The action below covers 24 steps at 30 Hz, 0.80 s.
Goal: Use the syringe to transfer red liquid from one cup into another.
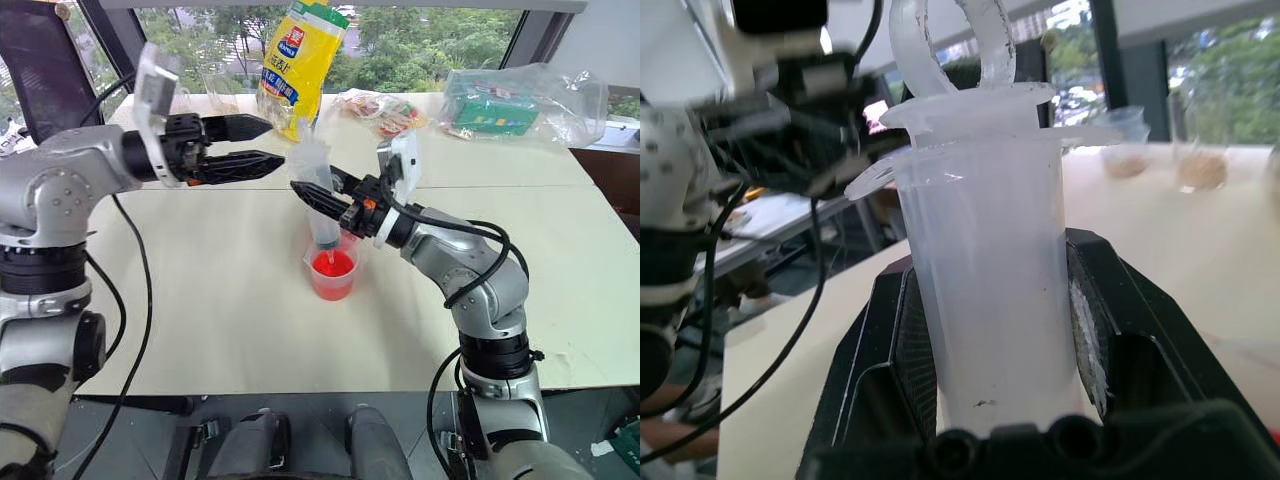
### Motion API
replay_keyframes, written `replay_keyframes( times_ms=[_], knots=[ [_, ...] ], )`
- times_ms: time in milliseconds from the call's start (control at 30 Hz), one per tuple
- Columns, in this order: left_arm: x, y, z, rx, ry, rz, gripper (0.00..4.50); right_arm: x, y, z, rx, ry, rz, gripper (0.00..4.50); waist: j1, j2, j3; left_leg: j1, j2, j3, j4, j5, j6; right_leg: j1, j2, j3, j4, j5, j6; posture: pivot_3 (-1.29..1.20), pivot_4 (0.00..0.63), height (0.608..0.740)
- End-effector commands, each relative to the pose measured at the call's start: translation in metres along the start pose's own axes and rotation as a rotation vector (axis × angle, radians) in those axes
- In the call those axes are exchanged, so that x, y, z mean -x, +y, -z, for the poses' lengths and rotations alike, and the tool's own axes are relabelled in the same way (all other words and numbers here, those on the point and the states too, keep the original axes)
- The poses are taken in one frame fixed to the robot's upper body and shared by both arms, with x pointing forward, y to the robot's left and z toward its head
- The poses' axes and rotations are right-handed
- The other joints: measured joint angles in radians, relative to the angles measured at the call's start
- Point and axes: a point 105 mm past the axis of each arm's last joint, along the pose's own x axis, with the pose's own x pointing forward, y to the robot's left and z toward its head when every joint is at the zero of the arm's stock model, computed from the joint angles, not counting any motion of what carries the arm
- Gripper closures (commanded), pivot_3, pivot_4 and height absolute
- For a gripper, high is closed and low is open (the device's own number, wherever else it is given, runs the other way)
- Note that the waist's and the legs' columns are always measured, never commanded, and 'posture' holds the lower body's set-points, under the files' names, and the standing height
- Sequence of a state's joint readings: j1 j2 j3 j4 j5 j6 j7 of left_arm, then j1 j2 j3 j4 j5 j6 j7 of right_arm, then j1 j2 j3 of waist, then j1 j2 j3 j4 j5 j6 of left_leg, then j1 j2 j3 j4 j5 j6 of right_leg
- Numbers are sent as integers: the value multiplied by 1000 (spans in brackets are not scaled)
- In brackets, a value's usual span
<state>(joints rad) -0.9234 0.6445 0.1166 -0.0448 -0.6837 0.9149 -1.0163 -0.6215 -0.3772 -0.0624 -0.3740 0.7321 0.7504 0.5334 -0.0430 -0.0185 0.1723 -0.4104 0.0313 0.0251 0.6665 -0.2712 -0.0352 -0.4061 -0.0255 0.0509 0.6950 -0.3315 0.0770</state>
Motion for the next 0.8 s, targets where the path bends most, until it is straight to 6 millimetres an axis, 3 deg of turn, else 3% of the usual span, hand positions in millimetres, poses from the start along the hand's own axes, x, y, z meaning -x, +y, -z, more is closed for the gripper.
replay_keyframes(
  times_ms=[33,133,267,367,600,800],
  knots=[
    [10,-6,0,-35,-5,-20,31,1,-10,-35,31,-50,32,3082,0,0,0,0,0,0,0,0,0,0,0,0,0,0,0,0,150,740],
    [14,-13,10,-33,11,-17,31,4,-27,-48,65,11,106,3082,0,0,0,0,0,0,0,0,0,0,-1,0,0,0,0,0,150,740],
    [19,-20,21,-20,22,-19,31,18,-78,-50,42,192,360,3082,2,0,0,0,0,0,0,0,0,1,-1,0,-2,0,0,0,150,740],
    [20,-22,25,-8,15,-30,31,39,-111,-36,-27,395,529,3082,4,0,0,0,0,0,-1,0,1,1,-1,0,-3,0,0,0,150,740],
    [18,-24,32,-2,9,-48,31,87,-151,27,-31,818,739,3082,-2,0,0,-2,0,2,-3,-2,4,0,-1,1,-8,0,0,0,150,740],
    [20,-30,38,-10,33,-64,31,100,-161,67,-97,953,764,3082,-2,0,0,-2,0,2,-3,-2,4,0,-1,1,-9,0,0,0,150,740]
  ],
)
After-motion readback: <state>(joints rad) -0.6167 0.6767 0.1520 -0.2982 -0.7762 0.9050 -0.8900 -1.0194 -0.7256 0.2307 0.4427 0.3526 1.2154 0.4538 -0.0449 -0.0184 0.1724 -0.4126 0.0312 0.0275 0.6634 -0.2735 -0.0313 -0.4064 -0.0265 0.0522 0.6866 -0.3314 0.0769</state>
